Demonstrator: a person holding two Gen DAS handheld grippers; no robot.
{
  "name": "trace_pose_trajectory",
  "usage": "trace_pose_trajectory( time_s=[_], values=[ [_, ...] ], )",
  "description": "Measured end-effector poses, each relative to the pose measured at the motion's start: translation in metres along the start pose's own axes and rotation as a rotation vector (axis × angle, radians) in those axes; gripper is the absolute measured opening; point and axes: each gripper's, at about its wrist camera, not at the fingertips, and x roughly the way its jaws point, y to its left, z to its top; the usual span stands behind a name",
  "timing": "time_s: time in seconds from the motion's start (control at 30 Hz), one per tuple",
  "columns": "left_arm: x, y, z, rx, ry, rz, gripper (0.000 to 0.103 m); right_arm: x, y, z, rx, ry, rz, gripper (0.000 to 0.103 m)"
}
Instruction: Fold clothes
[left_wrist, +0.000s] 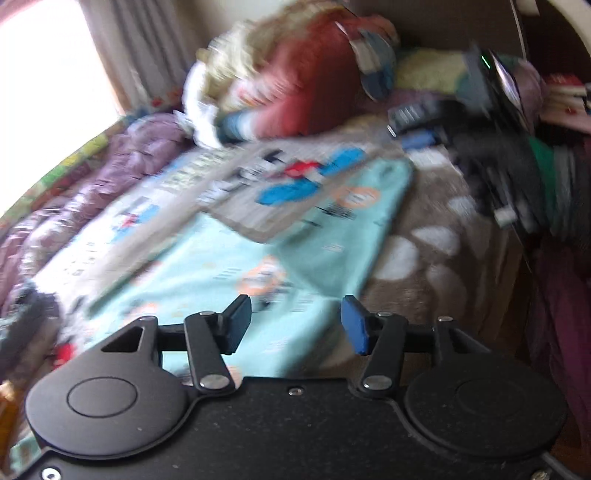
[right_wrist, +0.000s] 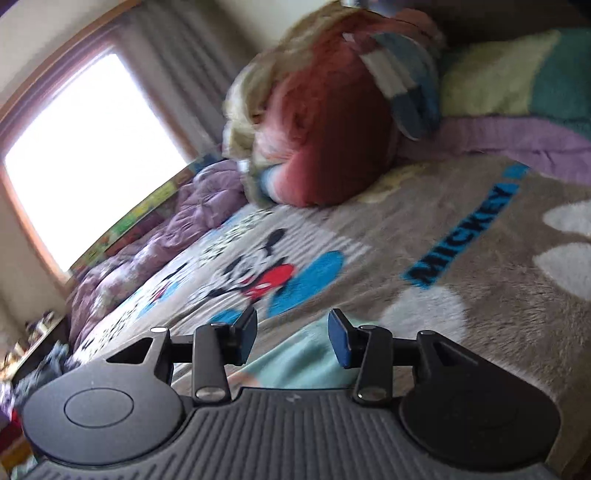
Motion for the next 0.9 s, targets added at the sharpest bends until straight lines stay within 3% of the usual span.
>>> trace_pose_trajectory(
  time_s=[0.13,0.3,0.43,0.57,0.7,0.8,0.9],
  values=[
    [-0.055,0.064,-0.009,-0.123,-0.042,0.126,0.053,-0.018,0.045,-0.022,-0.117,0.053,0.115,0.044],
    [-0.124,0.149,-0.037,-0.404,-0.119,0.271,0.053,-0.031,0.107,-0.046,-0.276,0.122,0.259,0.042],
    [-0.157,0.193,-0.07,-0.639,-0.185,0.308,0.053,-0.035,0.172,-0.071,-0.427,0.19,0.373,0.034],
    [-0.163,0.217,-0.111,-0.879,-0.263,0.28,0.052,-0.036,0.244,-0.104,-0.625,0.286,0.475,0.032],
    [-0.137,0.229,-0.146,-1.079,-0.255,0.181,0.052,-0.028,0.298,-0.144,-0.811,0.388,0.54,0.026],
    [-0.106,0.23,-0.158,-1.158,-0.229,0.107,0.052,-0.014,0.309,-0.165,-0.804,0.427,0.566,0.027],
    [-0.074,0.228,-0.159,-1.164,-0.201,0.031,0.05,-0.007,0.312,-0.191,-0.911,0.532,0.612,0.026]
  ],
)
